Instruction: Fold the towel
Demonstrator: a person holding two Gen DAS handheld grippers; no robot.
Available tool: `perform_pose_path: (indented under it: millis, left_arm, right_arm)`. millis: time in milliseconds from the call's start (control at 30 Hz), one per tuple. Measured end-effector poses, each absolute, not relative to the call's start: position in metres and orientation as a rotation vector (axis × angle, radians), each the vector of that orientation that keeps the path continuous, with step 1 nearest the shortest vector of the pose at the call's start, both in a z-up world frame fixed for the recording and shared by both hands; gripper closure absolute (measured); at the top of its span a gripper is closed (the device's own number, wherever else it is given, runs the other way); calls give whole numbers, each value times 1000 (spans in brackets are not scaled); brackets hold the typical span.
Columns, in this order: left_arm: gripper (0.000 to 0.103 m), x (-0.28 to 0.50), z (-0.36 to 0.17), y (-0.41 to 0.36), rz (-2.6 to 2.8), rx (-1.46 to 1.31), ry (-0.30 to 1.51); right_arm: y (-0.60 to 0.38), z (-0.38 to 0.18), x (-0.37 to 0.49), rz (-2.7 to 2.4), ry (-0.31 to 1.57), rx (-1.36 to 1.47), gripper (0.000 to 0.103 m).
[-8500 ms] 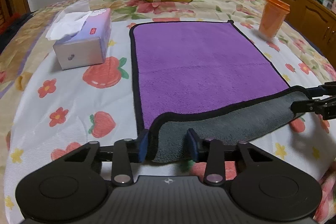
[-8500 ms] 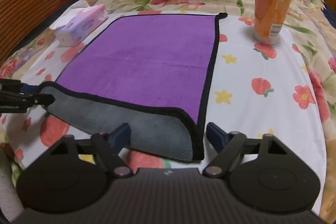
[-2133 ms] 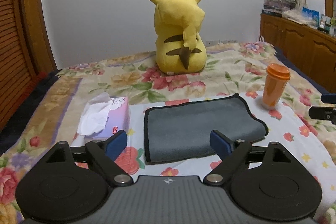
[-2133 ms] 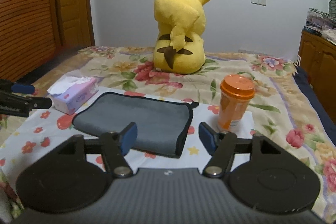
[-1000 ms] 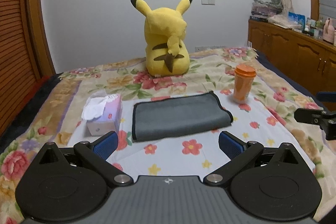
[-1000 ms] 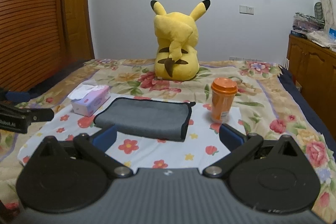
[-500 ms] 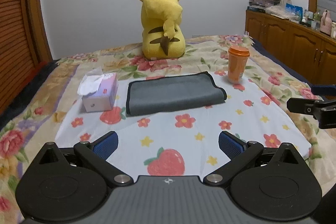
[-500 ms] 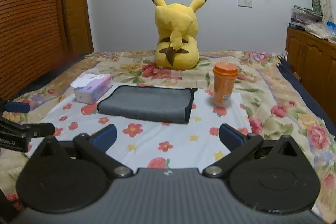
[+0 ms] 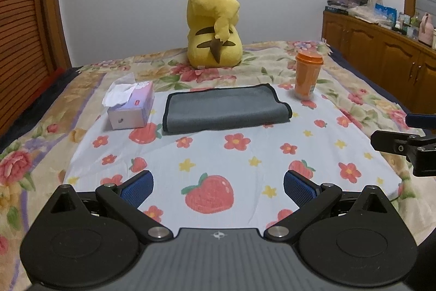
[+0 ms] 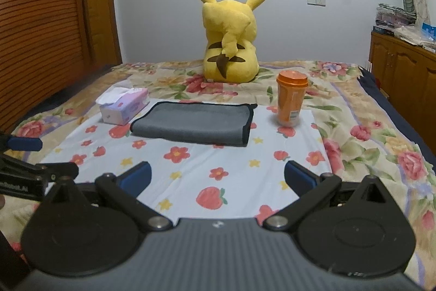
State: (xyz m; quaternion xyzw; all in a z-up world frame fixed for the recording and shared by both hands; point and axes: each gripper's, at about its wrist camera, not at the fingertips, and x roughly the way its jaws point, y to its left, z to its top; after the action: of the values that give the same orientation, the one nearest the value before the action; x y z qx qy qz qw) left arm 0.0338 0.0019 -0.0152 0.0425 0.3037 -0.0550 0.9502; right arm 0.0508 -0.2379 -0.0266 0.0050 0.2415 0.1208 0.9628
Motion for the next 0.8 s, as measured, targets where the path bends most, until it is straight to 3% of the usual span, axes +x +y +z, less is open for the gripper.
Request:
perform_pose_path:
  millis: [800]
  left_arm:
    - [0,32,-33,11,-68,47,595]
  right_arm:
    - [-223,-49,50,229,512,-40,0]
